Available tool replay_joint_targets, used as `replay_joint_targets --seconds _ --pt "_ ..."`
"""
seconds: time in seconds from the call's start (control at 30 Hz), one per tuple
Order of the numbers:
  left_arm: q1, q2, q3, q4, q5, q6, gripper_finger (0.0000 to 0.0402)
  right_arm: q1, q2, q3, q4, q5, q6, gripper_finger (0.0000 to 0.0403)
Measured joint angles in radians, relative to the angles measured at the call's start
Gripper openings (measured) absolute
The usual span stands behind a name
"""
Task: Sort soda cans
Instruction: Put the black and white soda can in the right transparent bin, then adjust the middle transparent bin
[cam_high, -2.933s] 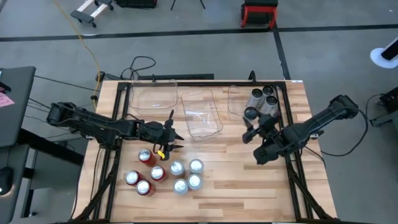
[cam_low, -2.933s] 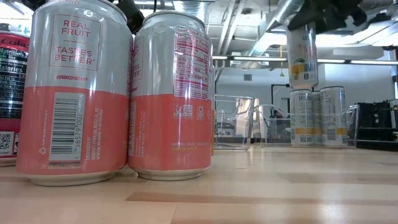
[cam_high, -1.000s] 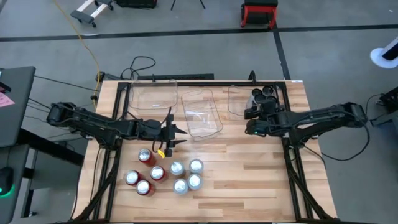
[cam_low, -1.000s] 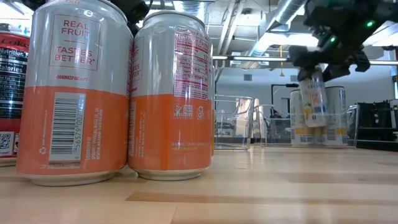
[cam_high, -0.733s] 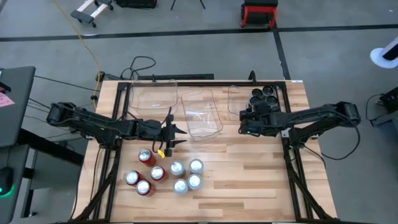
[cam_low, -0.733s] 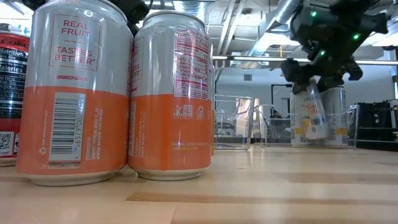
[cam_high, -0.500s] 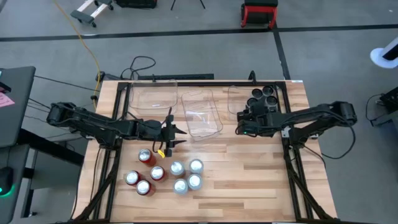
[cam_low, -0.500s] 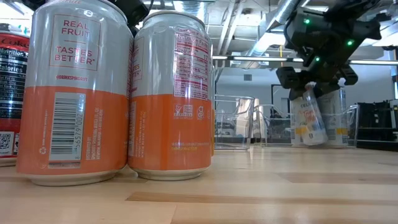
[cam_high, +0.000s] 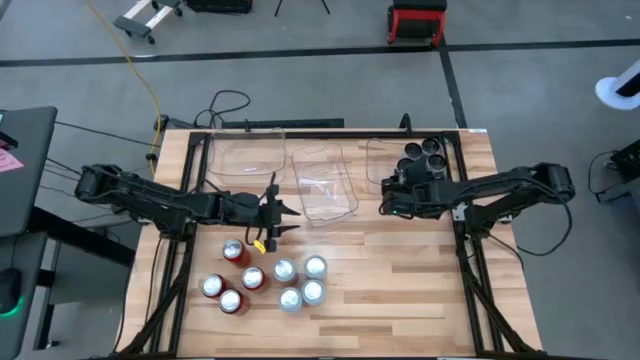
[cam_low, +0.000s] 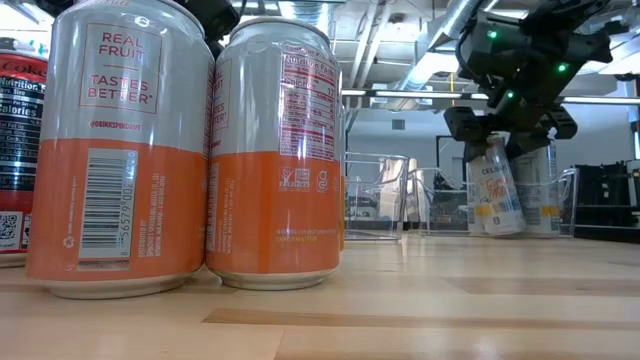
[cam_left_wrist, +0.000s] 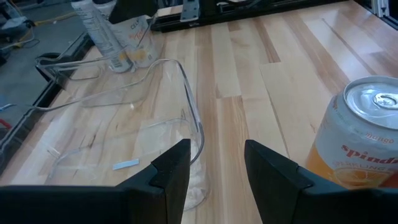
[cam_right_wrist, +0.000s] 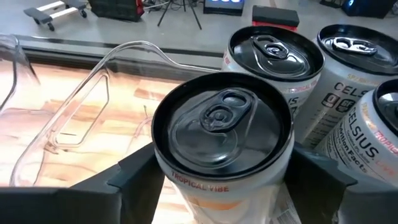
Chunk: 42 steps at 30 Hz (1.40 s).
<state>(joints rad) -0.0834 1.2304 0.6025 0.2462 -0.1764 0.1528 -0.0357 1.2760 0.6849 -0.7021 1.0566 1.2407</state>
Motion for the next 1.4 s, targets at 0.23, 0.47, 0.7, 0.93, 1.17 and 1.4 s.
replay_joint_targets --seconds 0.23,0.47,0.7,0.93,1.17,1.4 --pt "0.000 0.000 0.000 -0.003 0.000 -0.012 0.0148 0.025 -0.056 0.000 -0.007 0.015 0.016 0.0353" --pt "0.000 0.000 0.000 -0.014 0.000 -0.029 0.0148 0.050 -0.166 0.000 -0.009 0.025 -0.036 0.0367" --pt "0.000 0.000 0.000 -0.006 -0.002 -0.045 0.0148 0.090 -0.265 0.000 -0.059 0.030 -0.087 0.0368" --pt "0.000 0.000 0.000 0.006 -0.045 -0.110 0.0148 0.144 -0.373 0.000 -0.076 0.050 -0.124 0.0368" --pt "0.000 0.000 0.000 0.110 -0.046 -0.075 0.0148 0.310 -0.453 0.000 0.048 0.061 -0.213 0.0368" --pt "0.007 0.000 0.000 0.281 -0.053 -0.060 0.0148 0.564 -0.406 0.000 0.595 0.243 -0.653 0.0368"
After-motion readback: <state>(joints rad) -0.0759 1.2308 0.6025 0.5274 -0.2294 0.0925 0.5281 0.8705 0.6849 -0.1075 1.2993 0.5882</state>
